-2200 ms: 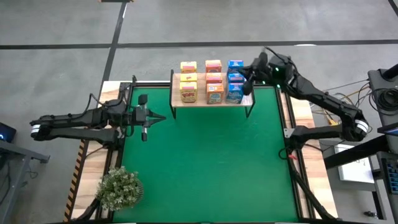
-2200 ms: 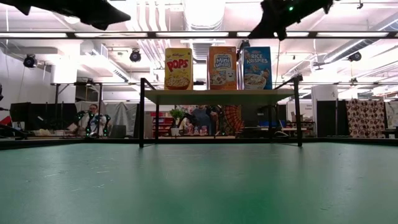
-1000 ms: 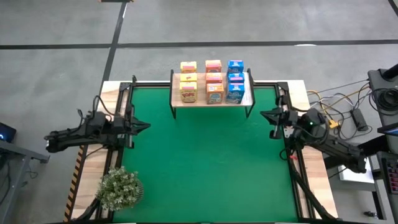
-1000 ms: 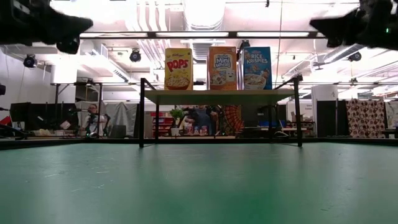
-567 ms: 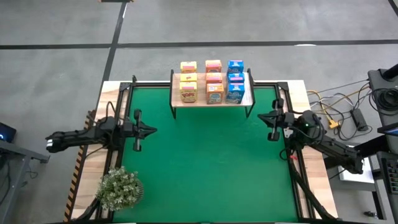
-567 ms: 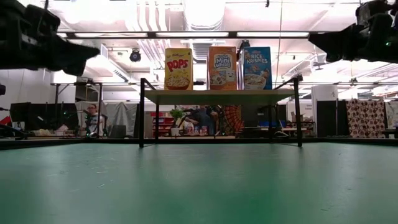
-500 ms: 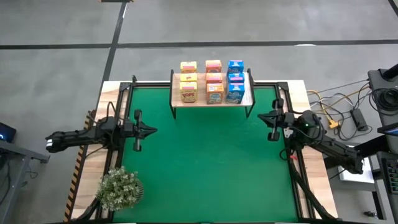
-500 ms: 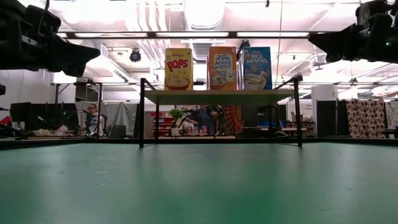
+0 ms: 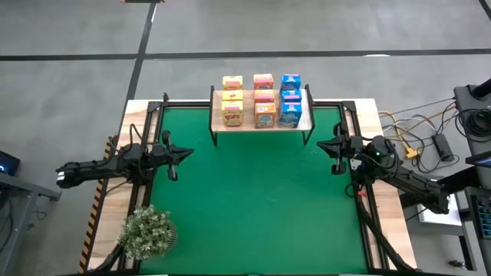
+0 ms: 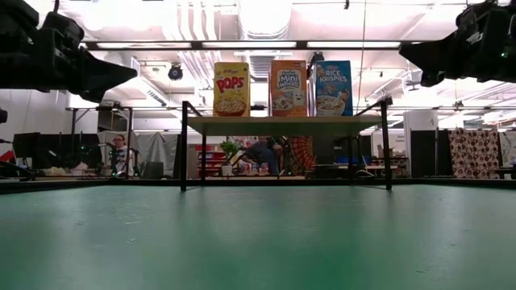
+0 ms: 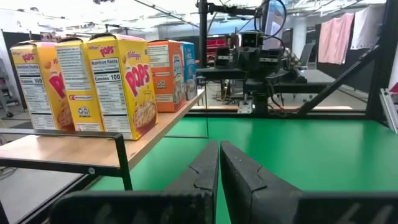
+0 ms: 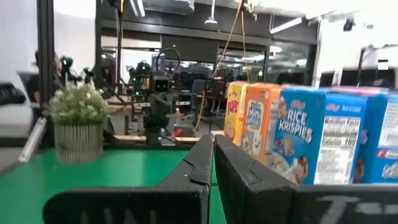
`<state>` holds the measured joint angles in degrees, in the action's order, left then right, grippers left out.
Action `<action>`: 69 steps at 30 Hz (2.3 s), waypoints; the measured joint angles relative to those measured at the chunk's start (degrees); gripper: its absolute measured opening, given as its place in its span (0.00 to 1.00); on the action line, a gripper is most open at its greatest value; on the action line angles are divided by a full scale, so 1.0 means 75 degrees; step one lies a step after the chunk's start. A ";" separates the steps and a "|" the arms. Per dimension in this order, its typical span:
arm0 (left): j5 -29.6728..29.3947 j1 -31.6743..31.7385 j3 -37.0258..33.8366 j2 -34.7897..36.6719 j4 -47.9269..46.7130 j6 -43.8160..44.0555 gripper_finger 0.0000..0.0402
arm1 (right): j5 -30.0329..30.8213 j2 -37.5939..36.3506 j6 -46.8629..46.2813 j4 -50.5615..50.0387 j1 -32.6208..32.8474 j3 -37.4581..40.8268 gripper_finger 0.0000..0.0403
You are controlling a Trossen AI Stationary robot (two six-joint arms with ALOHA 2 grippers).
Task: Stack cereal on shelf
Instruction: Return to Home Position
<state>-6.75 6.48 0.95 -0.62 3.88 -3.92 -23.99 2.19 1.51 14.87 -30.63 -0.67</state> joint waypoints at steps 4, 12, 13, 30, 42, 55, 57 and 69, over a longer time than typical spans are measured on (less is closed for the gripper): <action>-0.0005 0.0000 0.0000 0.0000 -0.0003 0.0000 0.00 | 0.0003 0.0083 -0.0645 -0.0006 0.0000 0.0000 0.02; -0.0021 0.0000 0.0006 0.0000 -0.0006 0.0000 0.00 | 0.0003 0.0080 -0.0375 -0.0005 0.0000 0.0004 0.02; -0.0026 0.0000 0.0006 0.0000 -0.0006 0.0000 0.00 | 0.0003 0.0080 -0.0358 -0.0005 0.0000 0.0004 0.02; -0.0029 0.0000 0.0012 -0.0006 -0.0020 0.0000 0.00 | 0.0004 0.0080 -0.0343 -0.0005 0.0000 0.0009 0.02; -0.0029 0.0000 0.0012 -0.0006 -0.0006 0.0000 0.00 | 0.0006 0.0080 -0.0343 -0.0005 0.0000 0.0009 0.02; -0.0029 0.0000 0.0012 -0.0006 -0.0003 0.0000 0.00 | 0.0007 0.0080 -0.0343 -0.0005 0.0000 0.0012 0.02; -0.0027 0.0000 0.0012 -0.0006 -0.0005 0.0000 0.00 | 0.0009 0.0080 -0.0343 -0.0005 -0.0003 0.0012 0.02; -0.0026 0.0000 0.0012 -0.0006 -0.0006 0.0000 0.00 | 0.0008 0.0080 -0.0343 -0.0005 0.0000 0.0012 0.02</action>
<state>-6.94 6.48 1.04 -0.67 3.84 -3.92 -23.93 2.79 -1.06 14.83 -30.63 -0.58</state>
